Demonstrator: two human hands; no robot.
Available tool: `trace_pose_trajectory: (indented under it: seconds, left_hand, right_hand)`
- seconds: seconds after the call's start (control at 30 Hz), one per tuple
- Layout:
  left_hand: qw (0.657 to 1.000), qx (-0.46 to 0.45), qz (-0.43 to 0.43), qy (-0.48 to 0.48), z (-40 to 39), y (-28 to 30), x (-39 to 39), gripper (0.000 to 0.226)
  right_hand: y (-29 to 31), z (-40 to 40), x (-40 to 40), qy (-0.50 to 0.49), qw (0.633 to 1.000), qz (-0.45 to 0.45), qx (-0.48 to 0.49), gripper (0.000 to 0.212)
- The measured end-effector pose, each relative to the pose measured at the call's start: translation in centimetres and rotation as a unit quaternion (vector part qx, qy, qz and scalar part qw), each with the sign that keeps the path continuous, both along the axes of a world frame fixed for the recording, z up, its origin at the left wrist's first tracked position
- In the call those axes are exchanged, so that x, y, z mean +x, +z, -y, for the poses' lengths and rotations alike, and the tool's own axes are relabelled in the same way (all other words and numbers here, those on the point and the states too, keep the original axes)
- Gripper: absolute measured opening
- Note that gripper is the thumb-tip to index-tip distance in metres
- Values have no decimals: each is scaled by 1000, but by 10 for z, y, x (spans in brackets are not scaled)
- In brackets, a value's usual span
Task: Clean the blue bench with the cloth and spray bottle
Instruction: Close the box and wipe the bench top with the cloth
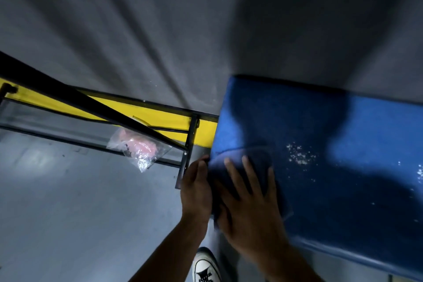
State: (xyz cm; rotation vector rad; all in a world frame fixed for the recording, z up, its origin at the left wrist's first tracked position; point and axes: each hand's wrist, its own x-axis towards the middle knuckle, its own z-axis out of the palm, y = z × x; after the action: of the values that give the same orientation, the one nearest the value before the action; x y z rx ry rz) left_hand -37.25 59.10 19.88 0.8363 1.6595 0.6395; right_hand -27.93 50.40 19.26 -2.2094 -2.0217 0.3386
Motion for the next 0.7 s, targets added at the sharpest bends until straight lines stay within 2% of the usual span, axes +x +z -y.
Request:
trace_pose_trajectory:
  seconds: [0.1, 0.23, 0.4, 0.57, 0.7]
  left_hand:
    - [1000, 27, -4, 14, 2, -1, 5, 31]
    - [998, 58, -25, -16, 7, -2, 9, 21]
    - [989, 118, -71, -60, 12, -6, 9, 27]
    - [970, 155, -142, -124, 14, -7, 7, 31]
    - [959, 181, -160, -150, 19, -1, 12, 36]
  right_hand:
    - [1, -39, 28, -49, 999, 9, 2, 62]
    - [-1, -90, 70, -59, 997, 45, 0, 69]
    - [-4, -127, 104, -104, 994, 39, -23, 68]
    - [0, -89, 94, -195, 981, 12, -21, 69]
    - [3, -31, 77, -208, 978, 22, -22, 69]
